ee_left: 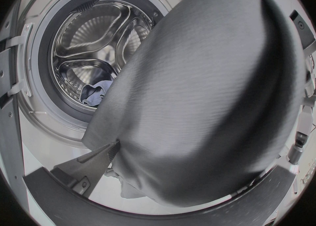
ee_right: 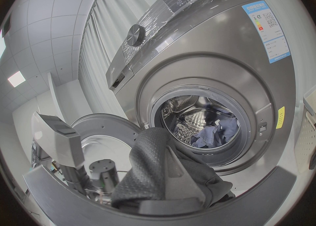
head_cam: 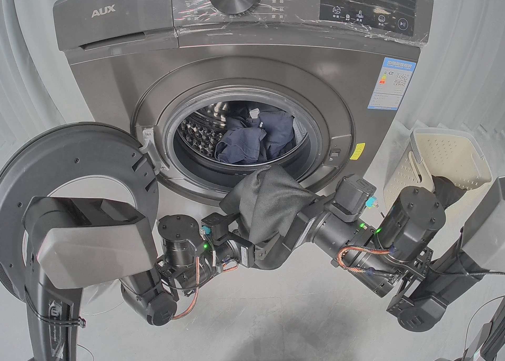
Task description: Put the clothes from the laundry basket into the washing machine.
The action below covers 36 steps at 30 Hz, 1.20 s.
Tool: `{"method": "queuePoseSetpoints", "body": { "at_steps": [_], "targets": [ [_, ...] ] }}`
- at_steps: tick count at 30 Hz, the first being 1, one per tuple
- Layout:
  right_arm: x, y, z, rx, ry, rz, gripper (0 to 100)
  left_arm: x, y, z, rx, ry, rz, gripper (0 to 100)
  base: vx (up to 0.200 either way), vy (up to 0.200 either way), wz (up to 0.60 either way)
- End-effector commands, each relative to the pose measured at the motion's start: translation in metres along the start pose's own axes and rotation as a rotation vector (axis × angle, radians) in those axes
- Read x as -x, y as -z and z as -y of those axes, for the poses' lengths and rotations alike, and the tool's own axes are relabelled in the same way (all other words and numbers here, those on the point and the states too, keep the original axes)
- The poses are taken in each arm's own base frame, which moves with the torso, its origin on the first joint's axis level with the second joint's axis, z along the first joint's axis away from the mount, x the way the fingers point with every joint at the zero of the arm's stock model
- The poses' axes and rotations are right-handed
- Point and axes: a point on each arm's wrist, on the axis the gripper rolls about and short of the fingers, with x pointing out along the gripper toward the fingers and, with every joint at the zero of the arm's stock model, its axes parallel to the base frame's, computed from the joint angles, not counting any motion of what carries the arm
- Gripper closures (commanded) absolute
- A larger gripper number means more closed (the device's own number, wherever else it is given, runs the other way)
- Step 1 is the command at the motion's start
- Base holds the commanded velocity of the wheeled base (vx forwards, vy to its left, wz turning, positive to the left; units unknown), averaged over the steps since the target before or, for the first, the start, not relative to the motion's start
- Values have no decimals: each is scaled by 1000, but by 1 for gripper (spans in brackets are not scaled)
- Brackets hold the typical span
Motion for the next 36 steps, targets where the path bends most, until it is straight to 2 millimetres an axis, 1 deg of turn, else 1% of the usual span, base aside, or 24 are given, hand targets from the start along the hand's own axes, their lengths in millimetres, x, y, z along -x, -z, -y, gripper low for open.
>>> {"method": "queuePoseSetpoints", "body": {
  "at_steps": [1, 3, 7, 13, 17, 18, 21, 23, 24, 25, 26, 28, 30, 31, 33, 36],
  "targets": [
    [10, -8, -4, -3, -11, 6, 100, -10, 15, -9, -5, -20, -16, 0, 0, 0, 0],
    [12, -5, -4, -4, -13, -7, 100, -12, 16, -8, -9, -18, -15, 0, 0, 0, 0],
    [15, -1, -8, -6, -25, -27, 100, -16, 11, -8, -12, -15, 10, 0, 0, 0, 0],
    [13, 6, -9, -11, -25, -45, 100, -19, 5, -9, -14, -15, 39, 0, 0, 0, 0],
    [14, 5, -9, -11, -21, -45, 100, -21, 4, -11, -11, -22, 46, 0, 0, 0, 0],
    [14, 5, -8, -11, -19, -45, 100, -21, 2, -12, -9, -25, 51, 100, 0, 0, 0],
    [16, 4, -6, -10, -13, -45, 100, -23, -2, -17, -4, -38, 73, 100, 0, 0, 0],
    [20, 2, -2, -7, 0, -48, 100, -24, -11, -29, 0, -95, 107, 100, 0, 0, 0],
    [21, 1, -1, -6, 2, -49, 100, -23, -15, -31, 3, -112, 118, 100, 0, 0, 0],
    [23, -1, 2, -5, 9, -47, 100, -20, -24, -34, 7, -129, 141, 100, 0, 0, 0],
    [24, -1, 3, -4, 12, -48, 100, -19, -26, -34, 10, -132, 145, 100, 0, 0, 0],
    [26, -2, 11, 1, 33, -51, 100, -13, -38, -37, 13, -143, 172, 100, 0, 0, 0],
    [27, -2, 16, 4, 48, -57, 100, -10, -45, -36, 12, -143, 186, 100, 0, 0, 0],
    [29, 1, 22, 8, 71, -74, 100, -5, -54, -34, 11, -142, 206, 100, 0, 0, 0],
    [33, 7, 30, 14, 100, -105, 100, 2, -66, -31, 9, -137, 229, 100, 0, 0, 0],
    [36, 22, 37, 19, 124, -165, 100, 12, -78, -24, 7, -126, 251, 100, 0, 0, 0]
  ]
}}
